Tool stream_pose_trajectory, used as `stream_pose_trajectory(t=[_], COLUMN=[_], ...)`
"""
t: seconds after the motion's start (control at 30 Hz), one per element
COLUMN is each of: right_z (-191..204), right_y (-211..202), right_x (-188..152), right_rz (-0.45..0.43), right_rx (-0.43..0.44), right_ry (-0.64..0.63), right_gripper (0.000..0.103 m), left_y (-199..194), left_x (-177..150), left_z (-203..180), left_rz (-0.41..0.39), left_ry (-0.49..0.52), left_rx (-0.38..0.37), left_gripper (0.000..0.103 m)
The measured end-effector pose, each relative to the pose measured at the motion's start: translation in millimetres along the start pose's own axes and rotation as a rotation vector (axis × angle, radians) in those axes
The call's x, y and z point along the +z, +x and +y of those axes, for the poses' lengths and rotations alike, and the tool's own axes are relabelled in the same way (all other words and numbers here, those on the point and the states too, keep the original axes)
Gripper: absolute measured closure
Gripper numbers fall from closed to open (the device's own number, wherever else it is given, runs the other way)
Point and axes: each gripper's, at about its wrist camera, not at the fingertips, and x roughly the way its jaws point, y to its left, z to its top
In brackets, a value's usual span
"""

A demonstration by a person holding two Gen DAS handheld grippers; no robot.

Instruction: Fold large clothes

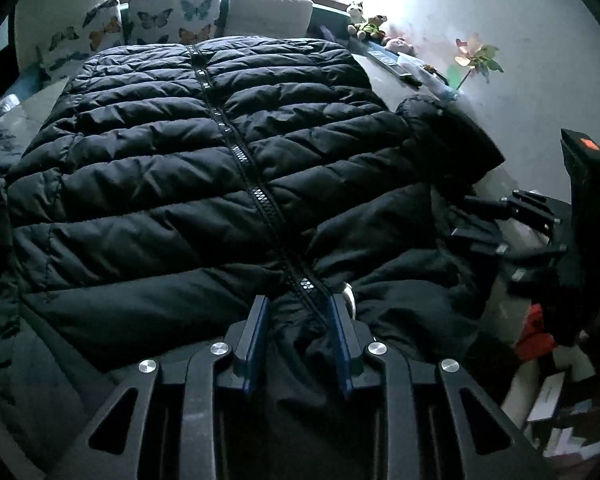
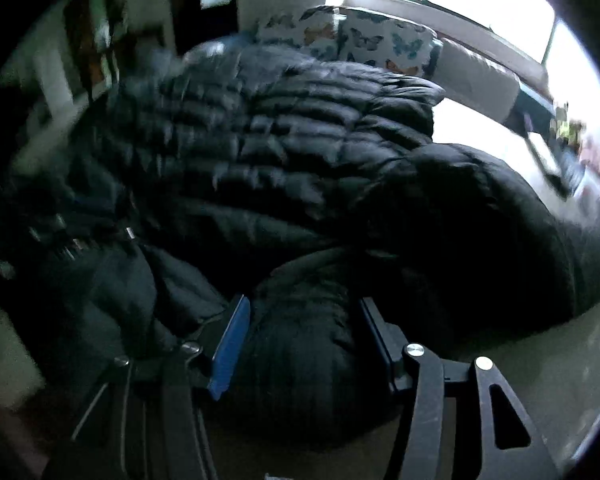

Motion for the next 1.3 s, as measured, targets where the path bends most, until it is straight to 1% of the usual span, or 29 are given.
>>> stream_pose_trajectory(t=[0.03, 0.1, 0.17, 0.2, 0.27, 0.3, 0.37, 0.47, 0.53, 0.6, 0.73, 0.87, 0.9, 0.97, 1.0, 1.03, 1.07, 1.1, 1.13, 1.17, 1.23, 1.27, 1.3], right_z=[-11, -36, -74, -86, -130, -146, -193, -247, -277, -297, -317, -335, -337, -339, -341, -343, -344, -346, -347, -350, -358, -362, -366], right_y=[-10, -28, -47, -51, -62, -64, -64, -56, -46, -37, -15, 5, 7, 4, 5, 6, 9, 10, 12, 14, 12, 7, -6], right_x=[2, 4, 5, 3, -1, -3, -10, -24, -32, -38, -40, -40, -43, -42, -43, -42, -40, -39, -37, -37, -35, -32, -26], right_rz=[-0.018, -0.049, -0.077, -0.083, -0.102, -0.106, -0.107, -0.1, -0.106, -0.111, -0.099, -0.091, -0.095, -0.131, -0.142, -0.154, -0.162, -0.164, -0.166, -0.168, -0.174, -0.185, -0.219], right_rx=[0.014, 0.011, -0.014, -0.022, -0.077, -0.096, -0.137, -0.169, -0.151, -0.125, -0.152, -0.179, -0.179, -0.18, -0.183, -0.178, -0.178, -0.187, -0.19, -0.188, -0.184, -0.189, -0.194], right_ry=[0.04, 0.107, 0.209, 0.244, 0.36, 0.406, 0.541, 0.716, 0.829, 0.907, 0.956, 0.989, 0.999, 0.992, 0.992, 0.996, 1.004, 1.009, 1.015, 1.025, 1.052, 1.058, 1.055], right_gripper=[0.043, 0.043, 0.043, 0.043, 0.043, 0.043, 0.043, 0.043, 0.043, 0.043, 0.043, 0.043, 0.043, 0.043, 0.047, 0.054, 0.058, 0.067, 0.082, 0.088, 0.094, 0.094, 0.094], left_y=[-4, -12, -19, -23, -34, -36, -43, -52, -54, -55, -49, -41, -38, -34, -31, -28, -25, -22, -19, -17, -13, -13, -12], left_x=[2, 7, 10, 11, 12, 15, 19, 26, 33, 38, 45, 44, 44, 44, 44, 44, 45, 45, 46, 46, 48, 49, 51], left_z=[2, 4, 3, 2, 1, 0, -2, -5, -5, -3, -2, -5, -5, -3, -2, 0, 1, 3, 4, 5, 7, 7, 6], left_rz=[0.009, 0.021, 0.033, 0.034, 0.023, 0.022, 0.015, -0.008, -0.019, -0.018, -0.003, 0.015, 0.019, 0.031, 0.039, 0.046, 0.05, 0.054, 0.059, 0.064, 0.07, 0.072, 0.073], left_ry=[0.001, 0.004, 0.01, 0.014, 0.025, 0.027, 0.031, 0.044, 0.033, 0.012, -0.008, 0.0, 0.0, -0.007, -0.014, -0.02, -0.026, -0.033, -0.041, -0.046, -0.048, -0.047, -0.044], left_rx=[-0.003, -0.008, -0.009, -0.004, 0.012, 0.019, 0.022, 0.035, 0.036, 0.022, 0.024, 0.038, 0.041, 0.044, 0.045, 0.046, 0.049, 0.05, 0.049, 0.048, 0.055, 0.056, 0.056], left_gripper=[0.072, 0.071, 0.071, 0.071, 0.07, 0.069, 0.069, 0.069, 0.069, 0.069, 0.069, 0.069, 0.069, 0.069, 0.069, 0.069, 0.069, 0.069, 0.069, 0.069, 0.069, 0.069, 0.069])
